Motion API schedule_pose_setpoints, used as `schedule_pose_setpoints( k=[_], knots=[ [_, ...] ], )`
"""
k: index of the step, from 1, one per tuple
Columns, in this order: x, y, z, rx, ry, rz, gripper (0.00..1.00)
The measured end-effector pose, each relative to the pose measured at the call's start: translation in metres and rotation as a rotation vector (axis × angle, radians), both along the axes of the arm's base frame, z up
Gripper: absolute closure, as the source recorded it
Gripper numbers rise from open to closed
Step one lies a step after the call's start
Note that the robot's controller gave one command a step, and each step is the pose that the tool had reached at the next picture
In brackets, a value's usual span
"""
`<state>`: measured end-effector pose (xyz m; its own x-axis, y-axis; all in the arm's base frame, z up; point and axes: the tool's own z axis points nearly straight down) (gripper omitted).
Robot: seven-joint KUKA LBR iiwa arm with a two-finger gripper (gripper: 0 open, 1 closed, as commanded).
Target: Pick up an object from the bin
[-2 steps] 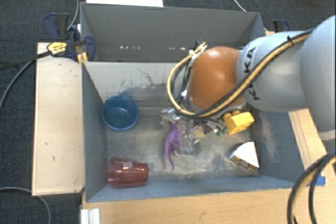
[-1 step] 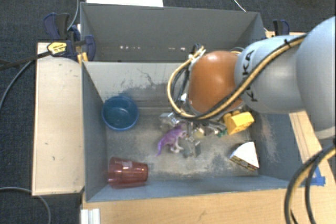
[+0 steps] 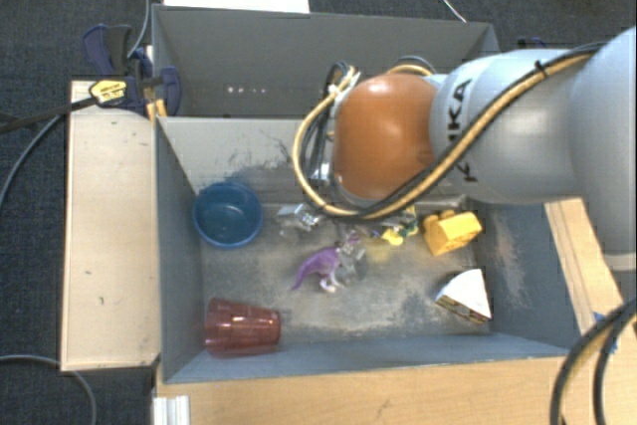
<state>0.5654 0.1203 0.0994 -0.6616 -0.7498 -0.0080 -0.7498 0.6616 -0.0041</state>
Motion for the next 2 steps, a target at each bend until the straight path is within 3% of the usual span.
schedule_pose_setpoints(
  k=[1,2],
  knots=[
    [-0.0046,-0.0355,-0.0318,0.009,-0.002,-0.203,1.00],
    [-0.0046,-0.0355,-0.0318,0.009,-0.002,-0.203,1.00]
  ],
)
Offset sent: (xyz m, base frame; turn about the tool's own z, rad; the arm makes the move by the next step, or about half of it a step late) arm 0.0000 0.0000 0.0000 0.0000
